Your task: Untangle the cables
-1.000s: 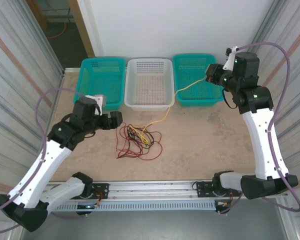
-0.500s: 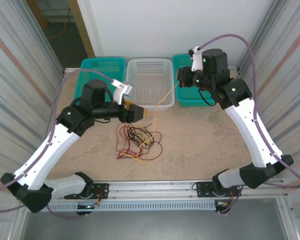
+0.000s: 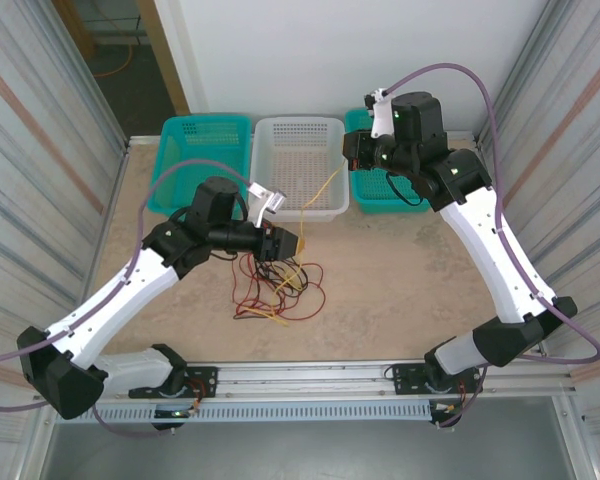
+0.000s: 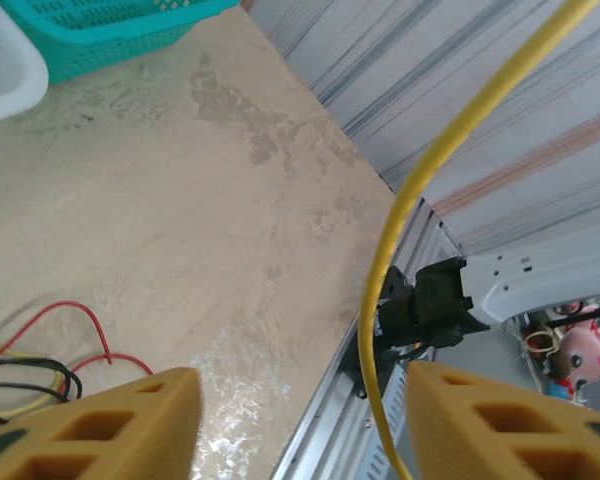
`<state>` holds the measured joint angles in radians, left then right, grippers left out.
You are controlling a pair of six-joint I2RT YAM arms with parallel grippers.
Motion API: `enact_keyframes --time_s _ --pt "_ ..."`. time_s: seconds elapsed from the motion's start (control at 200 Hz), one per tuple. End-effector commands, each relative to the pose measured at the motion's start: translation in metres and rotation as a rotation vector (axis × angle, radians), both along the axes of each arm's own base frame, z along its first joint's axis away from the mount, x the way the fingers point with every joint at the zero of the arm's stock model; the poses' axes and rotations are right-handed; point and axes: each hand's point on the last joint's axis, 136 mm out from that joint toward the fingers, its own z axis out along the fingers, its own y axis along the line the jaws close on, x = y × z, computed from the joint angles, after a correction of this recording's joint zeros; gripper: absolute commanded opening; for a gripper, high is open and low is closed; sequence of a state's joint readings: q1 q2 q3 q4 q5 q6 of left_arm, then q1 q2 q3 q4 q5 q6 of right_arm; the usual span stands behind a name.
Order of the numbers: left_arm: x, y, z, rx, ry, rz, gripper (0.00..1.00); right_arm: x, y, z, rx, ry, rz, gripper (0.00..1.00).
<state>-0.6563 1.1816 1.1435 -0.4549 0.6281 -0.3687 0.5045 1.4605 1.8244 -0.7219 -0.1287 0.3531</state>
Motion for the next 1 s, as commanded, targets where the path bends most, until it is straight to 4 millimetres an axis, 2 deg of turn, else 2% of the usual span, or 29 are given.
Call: enact_keyframes --time_s 0.0,0.06,0.13,0.17,0.24,0.381,0.481,0.696,0.837,0.997 --pt "0.001 -0.003 0.009 -0.032 -0.041 -0.006 0.30 0.001 0.005 0.017 0.052 -0.033 0.006 0.00" --pt "0.002 -0.003 0.010 -0.031 -0.044 0.003 0.20 0.001 0.005 0.018 0.054 -0.033 0.005 0.00" --pt "0.003 -0.004 0.010 -0.039 -0.044 0.005 0.19 0.001 0.006 0.018 0.059 -0.032 0.008 0.00" --pt "0.003 -0.004 0.010 -0.046 -0.038 0.001 0.24 0.001 0.006 0.018 0.060 -0.030 0.008 0.00" --pt "0.002 -0.006 0.010 -0.056 -0.028 -0.008 0.40 0.001 0.006 0.019 0.062 -0.033 0.008 0.00" --pt "0.003 -0.007 0.012 -0.070 -0.027 -0.001 0.43 0.001 0.007 0.017 0.064 -0.026 0.010 0.00" --pt "0.006 -0.004 0.013 -0.060 -0.039 0.023 0.58 0.002 0.007 0.015 0.056 -0.022 0.003 0.00" --pt "0.014 0.013 0.027 -0.124 -0.048 0.088 0.57 0.005 0.004 0.009 0.039 -0.021 -0.015 0.00" --pt "0.022 0.030 0.030 -0.154 -0.041 0.136 0.63 0.008 0.003 0.001 0.021 -0.004 -0.024 0.00" --pt "0.020 0.023 0.029 -0.194 -0.002 0.095 0.64 0.008 0.009 0.000 0.041 0.002 -0.008 0.00"
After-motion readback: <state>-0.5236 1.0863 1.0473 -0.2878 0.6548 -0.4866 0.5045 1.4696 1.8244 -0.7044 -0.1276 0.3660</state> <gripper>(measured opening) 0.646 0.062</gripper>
